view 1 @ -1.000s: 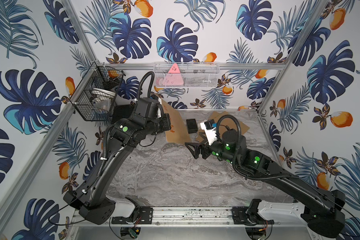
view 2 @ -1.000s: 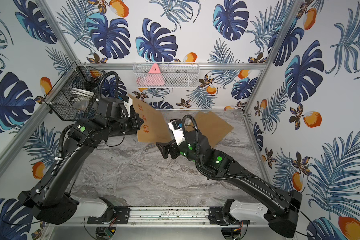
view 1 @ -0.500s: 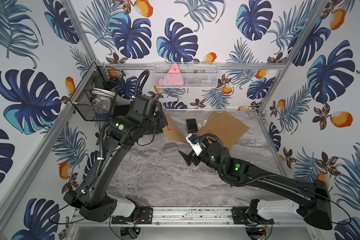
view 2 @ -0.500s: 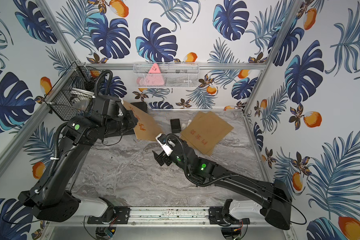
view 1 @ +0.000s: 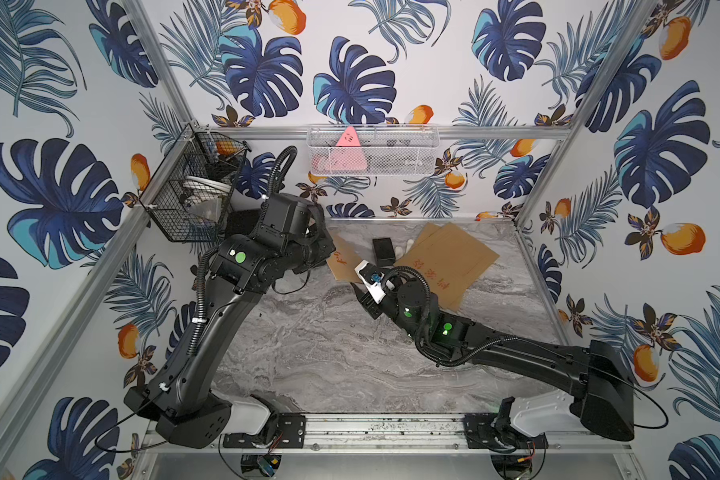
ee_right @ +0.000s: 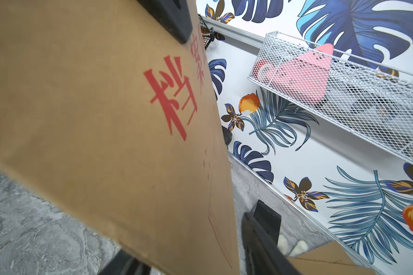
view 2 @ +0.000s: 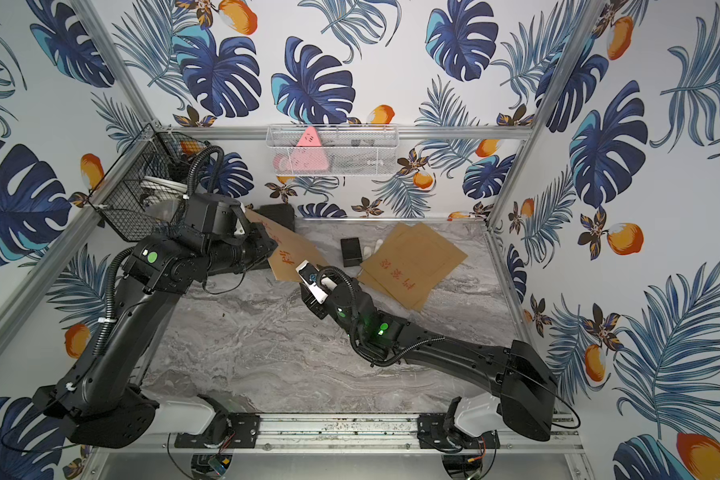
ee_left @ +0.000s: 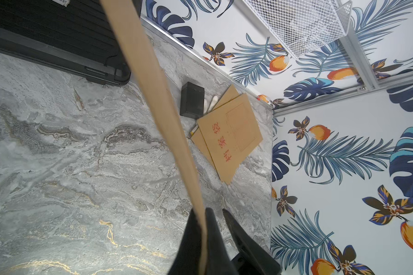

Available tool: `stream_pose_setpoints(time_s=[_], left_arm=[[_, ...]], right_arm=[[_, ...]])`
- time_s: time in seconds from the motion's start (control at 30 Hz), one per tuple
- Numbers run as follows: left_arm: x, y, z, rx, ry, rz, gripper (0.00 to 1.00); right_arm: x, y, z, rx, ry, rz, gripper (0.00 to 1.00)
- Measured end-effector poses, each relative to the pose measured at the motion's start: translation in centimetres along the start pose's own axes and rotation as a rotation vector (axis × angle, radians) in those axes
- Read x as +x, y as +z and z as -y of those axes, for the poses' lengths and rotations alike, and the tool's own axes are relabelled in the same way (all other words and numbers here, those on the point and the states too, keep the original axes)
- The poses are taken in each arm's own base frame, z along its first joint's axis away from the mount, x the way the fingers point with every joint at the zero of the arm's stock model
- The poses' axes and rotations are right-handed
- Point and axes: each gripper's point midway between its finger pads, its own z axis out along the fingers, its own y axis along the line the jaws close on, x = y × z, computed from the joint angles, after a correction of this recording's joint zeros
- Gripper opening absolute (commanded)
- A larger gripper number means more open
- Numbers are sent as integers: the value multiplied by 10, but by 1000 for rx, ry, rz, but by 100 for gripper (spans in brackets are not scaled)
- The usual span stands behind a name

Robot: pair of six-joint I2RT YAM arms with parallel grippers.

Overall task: Open the file bag
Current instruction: Pick up the file bag from the file bag.

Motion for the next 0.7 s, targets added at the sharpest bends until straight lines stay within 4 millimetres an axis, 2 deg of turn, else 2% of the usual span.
stream_pose_setpoints(time_s=[0.23, 0.37, 0.5, 0.57, 0.6, 0.63, 0.67, 0.7], left_arm=[[3, 1, -2, -2, -19, -8, 0], [4, 1, -3, -2, -22, -13, 0], [5, 0, -5, -4, -23, -12, 0], [5, -1, -5, -1, -23, -11, 0], [5, -1, -5, -1, -22, -11, 5], [6, -2, -5, 1, -17, -11, 16], [6, -3, -5, 3, -12, -9, 32], [6, -5, -5, 11, 11, -5, 56]], right_arm=[[4, 5, -2, 6, -19, -2, 34], [5, 7, -3, 7, -26, -3, 22], [5, 7, -3, 10, -24, -1, 2], [4, 7, -2, 16, -14, 5, 0], [4, 6, -1, 17, -13, 5, 0], [4, 6, -1, 19, -9, 6, 0], [2, 4, 0, 20, -2, 9, 0], [0, 2, 3, 25, 6, 11, 0]])
